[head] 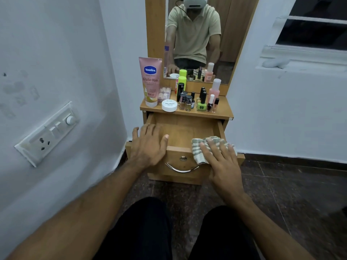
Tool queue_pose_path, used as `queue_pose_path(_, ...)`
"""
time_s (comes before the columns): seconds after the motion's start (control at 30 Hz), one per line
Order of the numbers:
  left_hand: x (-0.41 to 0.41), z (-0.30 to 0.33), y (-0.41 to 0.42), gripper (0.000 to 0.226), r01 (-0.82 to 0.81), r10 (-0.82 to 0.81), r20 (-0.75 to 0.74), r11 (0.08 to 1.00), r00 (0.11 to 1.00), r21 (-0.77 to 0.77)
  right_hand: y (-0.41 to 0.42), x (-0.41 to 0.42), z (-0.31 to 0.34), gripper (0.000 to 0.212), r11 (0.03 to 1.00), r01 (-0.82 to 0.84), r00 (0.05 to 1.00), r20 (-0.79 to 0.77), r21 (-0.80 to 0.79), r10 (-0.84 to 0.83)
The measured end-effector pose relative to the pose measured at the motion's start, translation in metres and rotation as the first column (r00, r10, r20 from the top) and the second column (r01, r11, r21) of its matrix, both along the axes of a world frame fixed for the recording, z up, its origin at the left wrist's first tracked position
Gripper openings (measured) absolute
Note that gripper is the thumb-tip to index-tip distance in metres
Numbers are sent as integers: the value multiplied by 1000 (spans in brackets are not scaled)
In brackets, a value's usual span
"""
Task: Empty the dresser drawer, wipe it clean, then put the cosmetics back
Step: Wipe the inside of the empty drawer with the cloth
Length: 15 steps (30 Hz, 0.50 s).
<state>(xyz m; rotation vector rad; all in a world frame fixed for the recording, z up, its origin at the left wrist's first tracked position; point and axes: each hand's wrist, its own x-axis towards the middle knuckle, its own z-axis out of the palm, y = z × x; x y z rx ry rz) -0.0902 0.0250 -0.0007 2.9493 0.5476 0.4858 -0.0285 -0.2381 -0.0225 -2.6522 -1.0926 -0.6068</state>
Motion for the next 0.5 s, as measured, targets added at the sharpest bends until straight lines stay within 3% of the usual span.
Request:
queue_pose_path(0.17, 3, 5, -4, 67, -17, 16, -60, 1000, 998, -26, -10, 0, -15, 77, 962, 195, 980, -5, 191, -198)
queue_pose_path(0.33, 2, 7, 0, 67, -25, 20, -103, 999, 994, -45, 10, -18, -23, 63, 976, 32, 997, 59, 214, -45)
queue_pose_path(0.4, 1, 9, -1, 67, -36, 29, -112, 997, 993, -61, -2, -16, -21, 53, 946, 85, 991, 69, 314, -112)
queue_pose_path(0.5, 2, 11, -5, 68, -30, 21, -115, 997, 993, -71, -11, -11, -23, 55, 890, 183, 976, 28, 418, -214)
